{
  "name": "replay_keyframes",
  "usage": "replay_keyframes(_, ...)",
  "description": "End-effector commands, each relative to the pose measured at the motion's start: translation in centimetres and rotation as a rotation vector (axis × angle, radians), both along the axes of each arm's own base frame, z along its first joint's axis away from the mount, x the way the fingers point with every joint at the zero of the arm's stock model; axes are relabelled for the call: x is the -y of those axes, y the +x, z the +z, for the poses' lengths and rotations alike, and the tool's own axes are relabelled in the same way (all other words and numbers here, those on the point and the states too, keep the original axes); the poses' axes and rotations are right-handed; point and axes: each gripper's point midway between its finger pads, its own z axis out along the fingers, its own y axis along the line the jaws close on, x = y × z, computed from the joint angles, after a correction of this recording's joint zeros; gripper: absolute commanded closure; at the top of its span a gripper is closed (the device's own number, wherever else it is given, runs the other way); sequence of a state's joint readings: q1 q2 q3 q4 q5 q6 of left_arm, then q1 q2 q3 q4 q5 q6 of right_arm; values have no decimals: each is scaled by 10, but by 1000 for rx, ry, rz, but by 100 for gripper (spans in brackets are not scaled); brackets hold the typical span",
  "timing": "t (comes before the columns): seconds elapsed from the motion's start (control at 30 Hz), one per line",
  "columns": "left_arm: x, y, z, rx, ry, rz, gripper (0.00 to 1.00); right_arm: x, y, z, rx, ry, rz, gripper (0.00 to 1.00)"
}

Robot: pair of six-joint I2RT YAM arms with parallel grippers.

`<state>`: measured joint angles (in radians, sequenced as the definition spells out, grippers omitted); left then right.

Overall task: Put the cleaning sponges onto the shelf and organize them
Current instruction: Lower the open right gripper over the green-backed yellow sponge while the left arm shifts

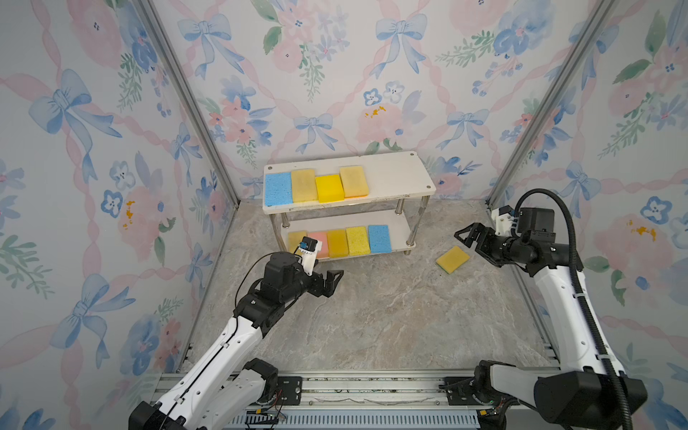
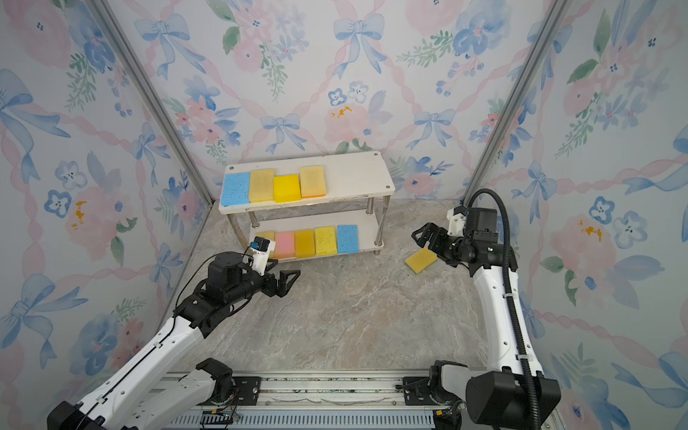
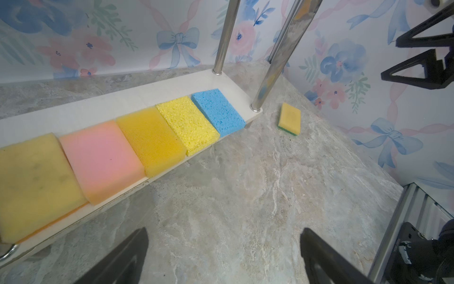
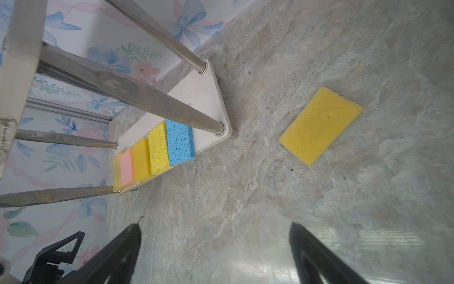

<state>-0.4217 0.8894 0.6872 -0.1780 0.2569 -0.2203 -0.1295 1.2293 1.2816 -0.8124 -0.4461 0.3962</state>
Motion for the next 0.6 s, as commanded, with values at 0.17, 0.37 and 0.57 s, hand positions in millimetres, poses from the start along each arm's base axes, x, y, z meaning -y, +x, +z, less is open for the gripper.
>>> replay_keyframes(0.17, -6, 1, -24, -15, 33, 22, 2, 42, -6, -63, -224, -78, -127, 3)
replay_keyframes(0.37, -11, 0, -39, -26, 37, 46, 2, 49, 2, -78, -253, -6, -157, 3)
replay_keyframes(0.57, -16, 0, -42, -23, 51, 74, 2, 56, 4, -95, -305, -12, -178, 3)
